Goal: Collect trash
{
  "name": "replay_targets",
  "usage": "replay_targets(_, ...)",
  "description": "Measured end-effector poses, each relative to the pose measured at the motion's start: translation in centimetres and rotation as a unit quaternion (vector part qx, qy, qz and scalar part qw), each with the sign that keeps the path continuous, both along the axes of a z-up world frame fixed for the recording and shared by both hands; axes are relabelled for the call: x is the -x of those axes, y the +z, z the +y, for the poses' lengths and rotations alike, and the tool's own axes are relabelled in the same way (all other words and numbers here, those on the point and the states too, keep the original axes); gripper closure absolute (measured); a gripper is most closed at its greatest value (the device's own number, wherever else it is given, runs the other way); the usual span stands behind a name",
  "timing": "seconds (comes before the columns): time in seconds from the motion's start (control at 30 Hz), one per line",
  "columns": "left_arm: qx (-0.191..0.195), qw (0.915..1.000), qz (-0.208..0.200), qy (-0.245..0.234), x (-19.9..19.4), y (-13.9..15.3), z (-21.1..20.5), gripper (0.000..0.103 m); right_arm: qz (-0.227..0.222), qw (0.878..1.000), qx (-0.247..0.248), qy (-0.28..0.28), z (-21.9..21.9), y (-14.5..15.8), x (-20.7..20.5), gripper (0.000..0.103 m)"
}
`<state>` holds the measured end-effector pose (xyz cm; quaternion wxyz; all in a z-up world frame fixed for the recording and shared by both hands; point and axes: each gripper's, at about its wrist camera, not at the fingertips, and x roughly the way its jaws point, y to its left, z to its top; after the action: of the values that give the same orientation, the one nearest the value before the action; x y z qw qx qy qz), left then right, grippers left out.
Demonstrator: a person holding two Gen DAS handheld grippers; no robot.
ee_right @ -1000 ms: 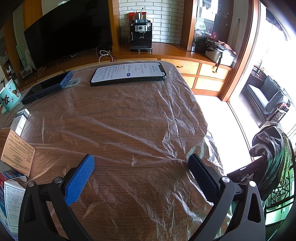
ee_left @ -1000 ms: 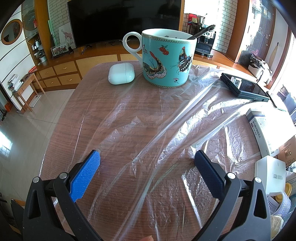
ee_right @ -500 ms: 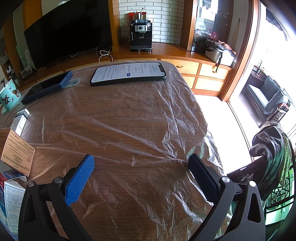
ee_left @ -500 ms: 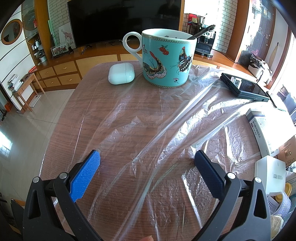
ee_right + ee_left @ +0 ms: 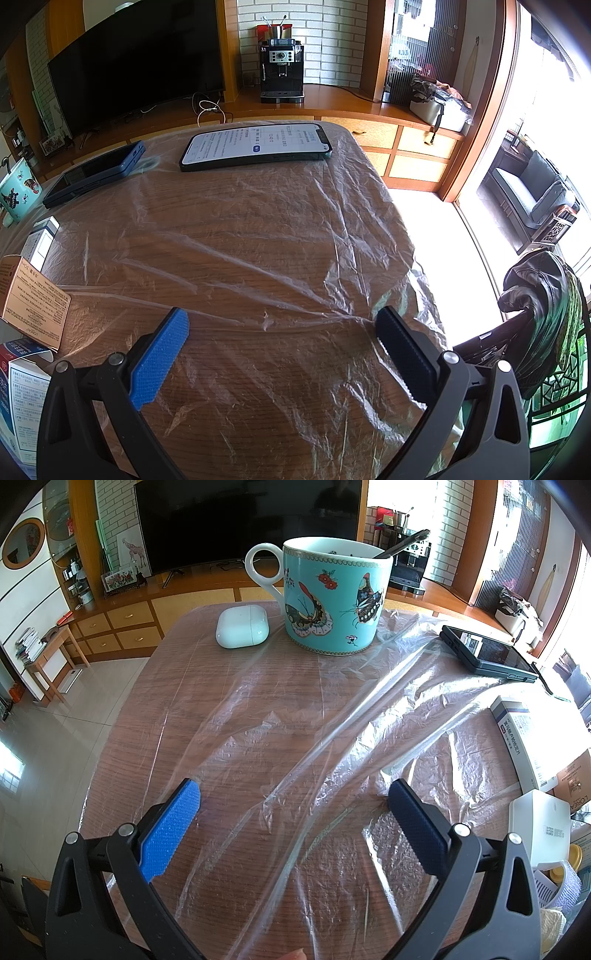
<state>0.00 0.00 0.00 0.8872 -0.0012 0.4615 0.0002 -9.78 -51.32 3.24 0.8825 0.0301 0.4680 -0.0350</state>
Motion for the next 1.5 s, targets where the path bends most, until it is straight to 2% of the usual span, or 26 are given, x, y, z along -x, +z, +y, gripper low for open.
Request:
replay_targets(0.7, 0.000, 0.9999, 0.000, 0.010, 0.2, -0.1, -0.3, 0.001, 0.001, 1.000, 0.001, -0.001, 0.1, 0.6, -0.9, 0.004)
replay_targets(0.8, 0.002, 0.9999, 0.010, 0.003, 0.1, 0.0, 0.0, 0.001, 0.012, 0.999, 0.021, -0.027, 0.5, 1.7, -0.6, 0.004)
replay_targets(0.87, 0.036, 0.9993, 0.000, 0.010, 0.8, 1.1, 1.0, 0.002, -0.030, 0.999, 0.022, -0.025, 0.8, 3.8, 1.0, 0.004)
replay_targets(0.97, 0.102, 0.9945, -0.018, 0.013, 3.2, 3.3, 2.5, 0.002, -0.106, 0.994, -0.005, 0.011, 2.7, 8.6, 5.6, 0.004)
replay_targets(1.03, 0.134, 0.9908, -0.017, -0.006, 5.4, 4.8, 2.4, 0.002, -0.135, 0.989, -0.041, 0.055, 4.5, 11.1, 8.5, 0.004)
replay_targets(1.13, 0.145, 0.9877, -0.024, -0.053, 8.9, 6.5, 0.6, 0.002, -0.157, 0.974, -0.089, 0.141, 8.8, 13.3, 13.2, 0.004)
replay_targets(1.23, 0.126, 0.9874, -0.033, -0.091, 12.1, 7.0, -2.0, 0.002, -0.155, 0.967, -0.079, 0.189, 13.7, 13.4, 16.0, 0.004)
replay_targets(1.33, 0.104, 0.9883, -0.021, -0.110, 14.1, 5.9, -4.3, 0.002, -0.128, 0.967, -0.068, 0.211, 17.7, 11.2, 17.4, 0.004)
replay_targets(1.5, 0.112, 0.9872, 0.012, -0.112, 14.4, 3.4, -5.6, 0.002, -0.089, 0.970, -0.039, 0.222, 21.8, 7.8, 18.5, 0.004)
